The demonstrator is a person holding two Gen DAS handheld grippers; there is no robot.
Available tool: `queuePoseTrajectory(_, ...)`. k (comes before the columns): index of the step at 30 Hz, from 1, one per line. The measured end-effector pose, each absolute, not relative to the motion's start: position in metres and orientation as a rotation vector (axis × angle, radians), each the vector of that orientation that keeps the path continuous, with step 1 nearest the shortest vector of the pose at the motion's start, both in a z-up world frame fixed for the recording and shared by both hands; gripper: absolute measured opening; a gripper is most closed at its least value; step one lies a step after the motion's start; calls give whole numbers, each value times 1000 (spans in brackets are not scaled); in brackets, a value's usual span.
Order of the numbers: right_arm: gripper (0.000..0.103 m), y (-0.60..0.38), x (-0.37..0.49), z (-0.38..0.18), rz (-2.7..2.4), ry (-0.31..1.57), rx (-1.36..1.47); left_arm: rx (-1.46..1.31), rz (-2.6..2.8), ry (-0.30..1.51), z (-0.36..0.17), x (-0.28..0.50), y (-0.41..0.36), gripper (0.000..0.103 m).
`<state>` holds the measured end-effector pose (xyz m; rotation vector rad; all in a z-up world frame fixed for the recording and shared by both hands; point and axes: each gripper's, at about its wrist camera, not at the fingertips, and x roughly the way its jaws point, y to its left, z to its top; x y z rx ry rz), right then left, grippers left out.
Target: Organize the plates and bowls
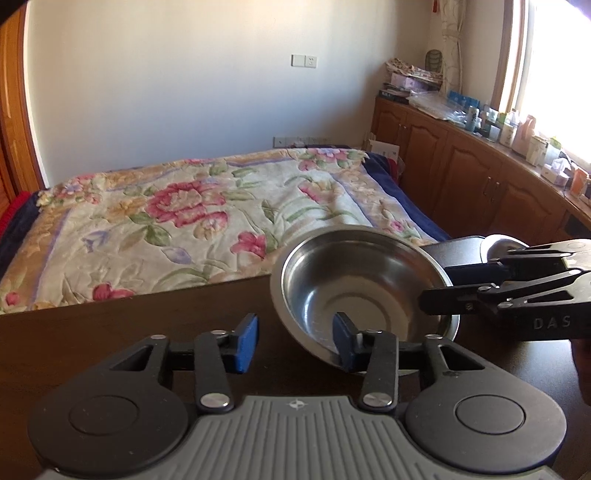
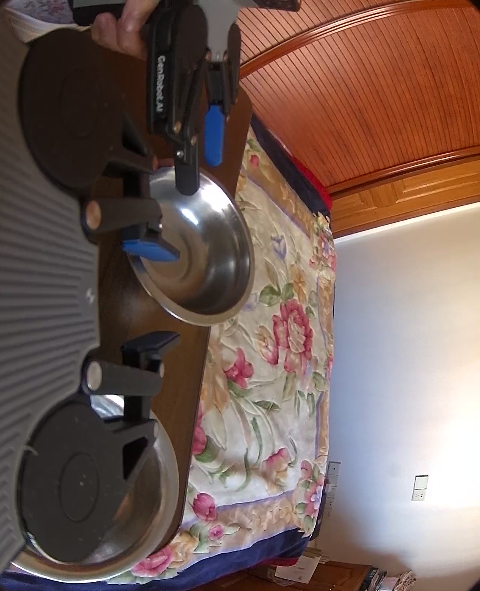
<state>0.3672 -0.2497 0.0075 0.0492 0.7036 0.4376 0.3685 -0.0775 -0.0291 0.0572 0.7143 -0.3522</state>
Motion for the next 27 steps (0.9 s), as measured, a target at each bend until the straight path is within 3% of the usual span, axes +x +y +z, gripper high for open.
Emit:
queuePoseTrajectory(3, 42, -249, 368, 3, 446, 723, 59, 61, -352, 719, -30, 367, -79, 40)
queuePoseTrajectory(7, 33, -248, 368, 1, 459, 746, 77, 56, -373, 742, -29, 361, -79, 26)
queuePoseTrajectory(16, 20, -254, 354, 5, 453, 773, 102, 72, -382, 728, -20, 338, -85, 19)
queuePoseTrajectory(27, 13, -260, 337, 18, 421, 755, 93, 112, -397, 678, -3, 315, -91, 17)
